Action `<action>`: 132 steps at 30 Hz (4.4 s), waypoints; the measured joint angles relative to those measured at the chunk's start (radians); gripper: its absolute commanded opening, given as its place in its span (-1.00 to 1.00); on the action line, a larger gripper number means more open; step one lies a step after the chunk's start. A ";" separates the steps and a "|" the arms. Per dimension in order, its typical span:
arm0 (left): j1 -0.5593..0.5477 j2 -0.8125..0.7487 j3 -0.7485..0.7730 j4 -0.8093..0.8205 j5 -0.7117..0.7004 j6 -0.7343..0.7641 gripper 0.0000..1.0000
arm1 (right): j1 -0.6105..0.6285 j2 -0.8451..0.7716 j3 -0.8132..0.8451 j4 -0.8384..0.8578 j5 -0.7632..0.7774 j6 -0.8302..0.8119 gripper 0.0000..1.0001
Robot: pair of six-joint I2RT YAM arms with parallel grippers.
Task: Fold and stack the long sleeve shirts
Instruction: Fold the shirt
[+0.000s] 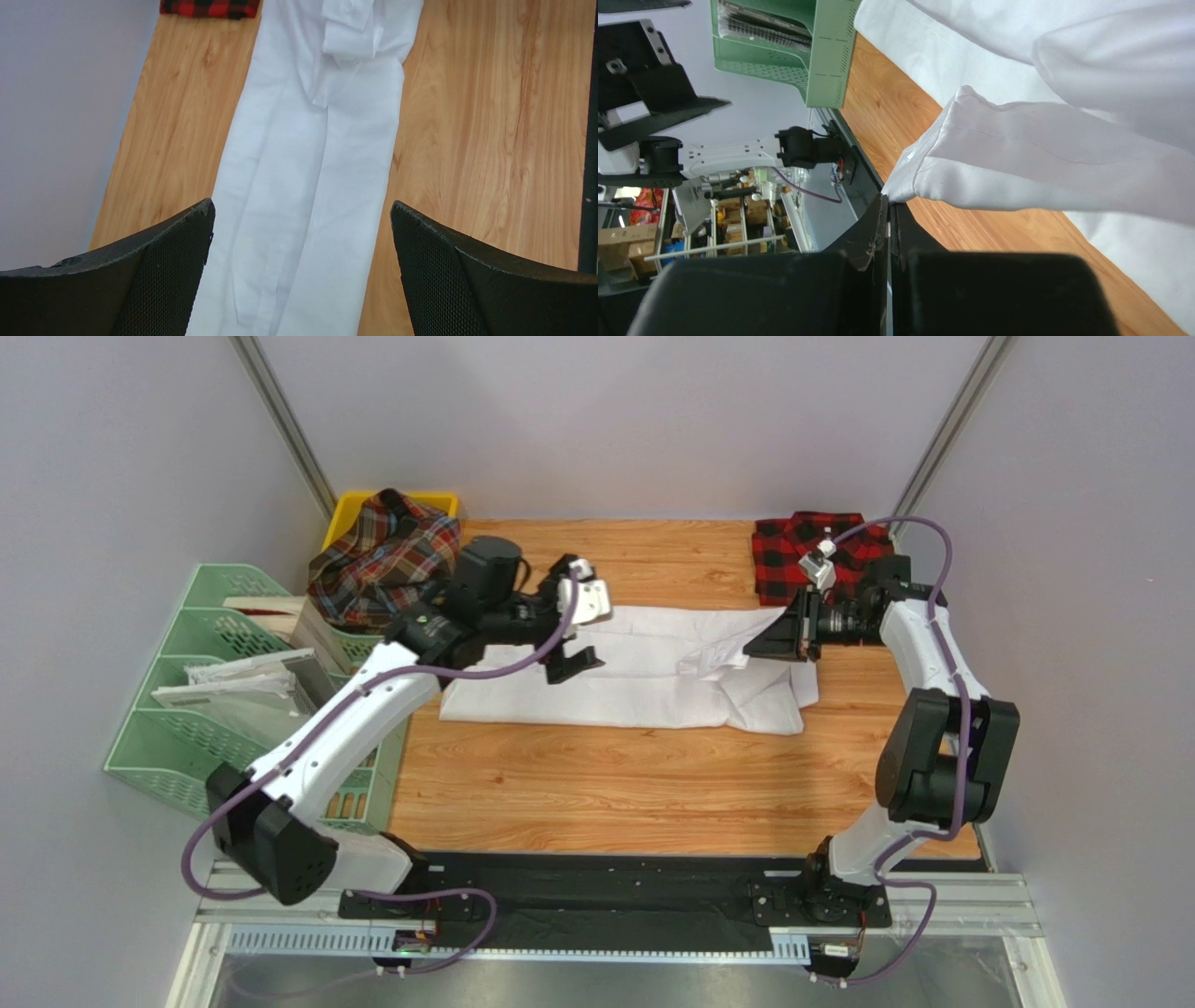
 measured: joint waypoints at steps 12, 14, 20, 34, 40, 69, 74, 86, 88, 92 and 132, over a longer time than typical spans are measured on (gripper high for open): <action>-0.238 0.288 0.034 0.321 -0.097 -0.108 0.88 | 0.138 -0.206 -0.102 0.520 0.018 0.534 -1.00; -0.242 0.306 0.040 0.356 -0.104 -0.135 0.86 | 0.151 -0.222 -0.122 0.566 0.024 0.581 -1.00; -0.254 0.346 0.075 0.440 -0.153 -0.187 0.83 | 0.192 -0.241 -0.138 0.649 0.039 0.682 -1.00; -0.290 0.391 0.228 0.374 -0.242 -0.140 -1.00 | 0.232 -0.305 -0.122 0.756 0.053 0.788 -0.80; -0.222 0.487 0.430 0.339 -0.286 -0.148 -1.00 | 0.202 -0.304 -0.043 0.706 0.042 0.736 -0.09; -0.009 0.904 0.705 0.579 -0.211 -0.023 -1.00 | 0.118 -0.134 -0.197 0.394 0.344 0.283 -0.49; 0.043 0.734 0.422 0.480 0.017 0.095 -1.00 | 0.119 -0.100 -0.223 0.387 0.396 0.250 -0.59; 0.178 0.334 0.060 -0.080 0.280 0.895 -1.00 | 0.119 0.004 -0.283 0.353 0.644 0.206 -0.89; 0.200 0.336 0.013 -0.140 0.273 1.010 -1.00 | 0.119 0.012 -0.283 0.348 0.673 0.205 -0.89; 0.258 0.357 -0.041 -0.203 0.250 1.190 -1.00 | 0.119 0.013 -0.283 0.340 0.705 0.197 -0.89; 0.276 0.766 0.640 -0.315 -0.122 0.449 0.98 | 0.167 -0.090 -0.214 0.203 0.775 0.076 -0.81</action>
